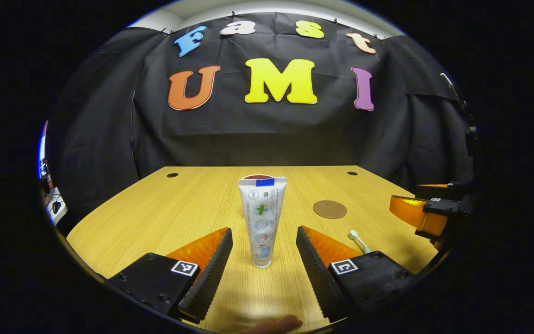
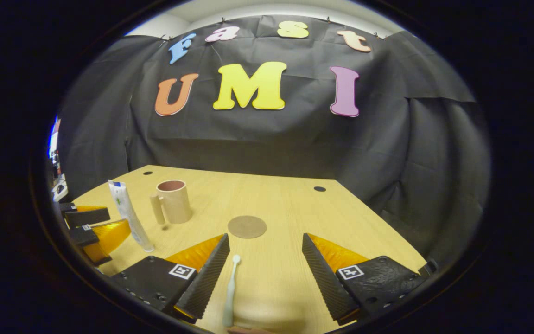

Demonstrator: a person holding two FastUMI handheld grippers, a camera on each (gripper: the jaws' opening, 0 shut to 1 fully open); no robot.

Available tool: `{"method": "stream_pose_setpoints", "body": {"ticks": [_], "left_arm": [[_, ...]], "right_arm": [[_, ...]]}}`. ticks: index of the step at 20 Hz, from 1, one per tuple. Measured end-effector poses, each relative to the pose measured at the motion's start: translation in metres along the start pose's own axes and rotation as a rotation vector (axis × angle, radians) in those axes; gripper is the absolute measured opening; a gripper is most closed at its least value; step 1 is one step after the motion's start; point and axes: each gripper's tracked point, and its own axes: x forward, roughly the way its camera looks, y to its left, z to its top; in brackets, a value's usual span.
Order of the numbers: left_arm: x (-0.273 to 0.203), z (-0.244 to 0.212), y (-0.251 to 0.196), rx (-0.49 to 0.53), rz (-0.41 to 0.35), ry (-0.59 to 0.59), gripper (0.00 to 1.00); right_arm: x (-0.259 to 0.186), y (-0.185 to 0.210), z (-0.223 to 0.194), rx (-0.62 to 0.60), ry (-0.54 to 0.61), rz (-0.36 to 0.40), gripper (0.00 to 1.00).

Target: Put the toothbrush and toothpaste on the desktop into the cup, then pick up the cup and place it on the coaster on the desktop.

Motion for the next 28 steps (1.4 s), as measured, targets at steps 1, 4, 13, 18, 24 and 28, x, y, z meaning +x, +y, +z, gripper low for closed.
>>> {"method": "stream_pose_setpoints", "body": {"ticks": [1, 4, 13, 18, 24, 28], "left_arm": [[0.008, -0.003, 0.001, -0.004, 0.007, 0.008, 0.88], [0.028, -0.019, 0.007, -0.06, 0.034, 0.044, 0.89], [0.054, -0.024, 0.002, -0.069, 0.028, 0.062, 0.63], [0.051, -0.024, 0.006, -0.076, 0.024, 0.046, 0.45], [0.032, -0.008, 0.015, -0.047, 0.039, -0.015, 0.41], [0.018, 0.005, 0.017, -0.052, 0.033, -0.053, 0.41]], "right_arm": [[0.001, 0.0, -0.002, -0.002, 0.002, 0.001, 0.95], [0.004, 0.0, -0.007, -0.009, 0.017, 0.0, 0.95], [0.011, 0.003, -0.027, -0.028, 0.076, 0.006, 0.95], [0.009, 0.014, -0.036, -0.059, 0.101, 0.028, 0.95], [0.015, 0.038, -0.071, -0.015, 0.234, 0.101, 0.95], [0.022, 0.04, -0.094, 0.001, 0.329, 0.091, 0.89]]}}
